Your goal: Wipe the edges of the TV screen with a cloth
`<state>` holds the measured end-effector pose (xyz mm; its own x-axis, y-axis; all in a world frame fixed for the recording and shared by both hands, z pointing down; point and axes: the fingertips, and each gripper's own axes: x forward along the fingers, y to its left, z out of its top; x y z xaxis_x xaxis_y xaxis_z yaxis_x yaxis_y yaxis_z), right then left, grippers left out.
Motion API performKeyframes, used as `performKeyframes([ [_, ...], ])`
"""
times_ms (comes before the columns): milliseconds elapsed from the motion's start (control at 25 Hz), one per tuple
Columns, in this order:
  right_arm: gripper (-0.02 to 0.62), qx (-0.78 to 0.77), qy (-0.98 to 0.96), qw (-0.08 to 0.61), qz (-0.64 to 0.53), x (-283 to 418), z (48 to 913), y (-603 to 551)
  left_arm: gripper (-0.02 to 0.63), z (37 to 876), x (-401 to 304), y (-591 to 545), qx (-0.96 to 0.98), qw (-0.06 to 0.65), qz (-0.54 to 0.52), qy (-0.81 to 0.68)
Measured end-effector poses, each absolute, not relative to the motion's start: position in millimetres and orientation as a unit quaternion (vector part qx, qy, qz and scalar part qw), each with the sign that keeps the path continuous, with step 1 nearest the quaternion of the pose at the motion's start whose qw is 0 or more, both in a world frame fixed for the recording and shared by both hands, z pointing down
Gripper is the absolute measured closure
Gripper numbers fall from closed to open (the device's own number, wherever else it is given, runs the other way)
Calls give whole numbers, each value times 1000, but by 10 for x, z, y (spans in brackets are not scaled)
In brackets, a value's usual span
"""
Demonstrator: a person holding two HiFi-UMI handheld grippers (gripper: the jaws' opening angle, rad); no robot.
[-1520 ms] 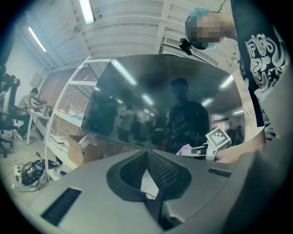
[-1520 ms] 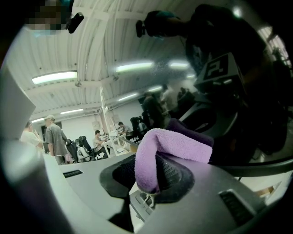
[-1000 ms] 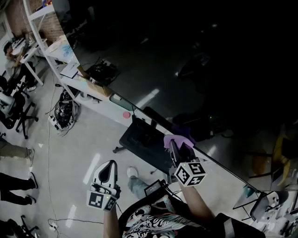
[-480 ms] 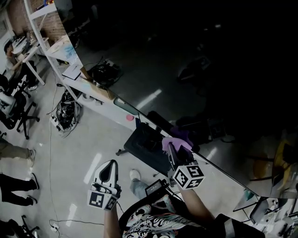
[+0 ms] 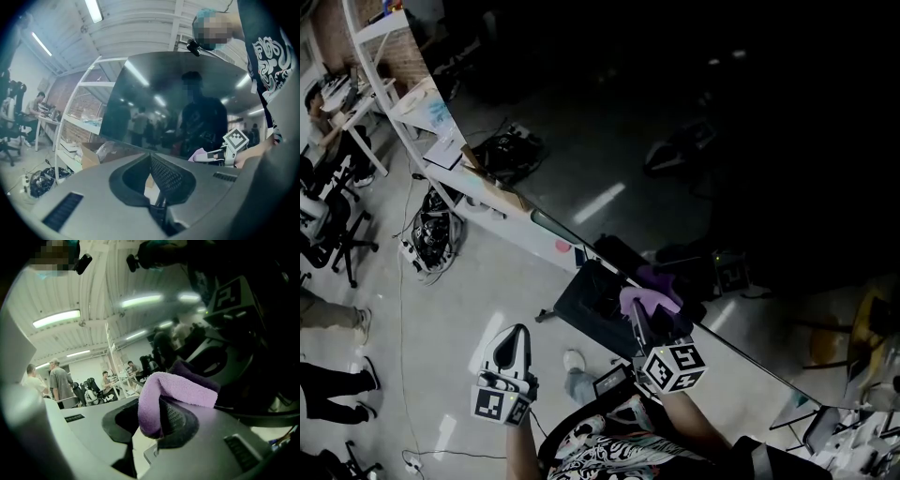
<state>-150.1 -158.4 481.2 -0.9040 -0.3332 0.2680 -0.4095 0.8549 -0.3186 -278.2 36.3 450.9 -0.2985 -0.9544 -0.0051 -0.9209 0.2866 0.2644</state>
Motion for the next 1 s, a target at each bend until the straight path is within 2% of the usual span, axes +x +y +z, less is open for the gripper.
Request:
performKeyframes([
  [640, 492, 175, -959, 105, 194, -2193, 4798, -1558, 589, 4546, -3241, 353, 584, 77, -117, -800],
  [840, 492, 174, -959, 108, 194, -2843, 4886, -1578, 589, 4595, -3877, 366, 572, 87, -108, -808],
  [1000, 492, 170, -960, 100, 201, -2795, 4824, -1519, 589, 4531, -3803, 445, 569, 75, -109, -812],
])
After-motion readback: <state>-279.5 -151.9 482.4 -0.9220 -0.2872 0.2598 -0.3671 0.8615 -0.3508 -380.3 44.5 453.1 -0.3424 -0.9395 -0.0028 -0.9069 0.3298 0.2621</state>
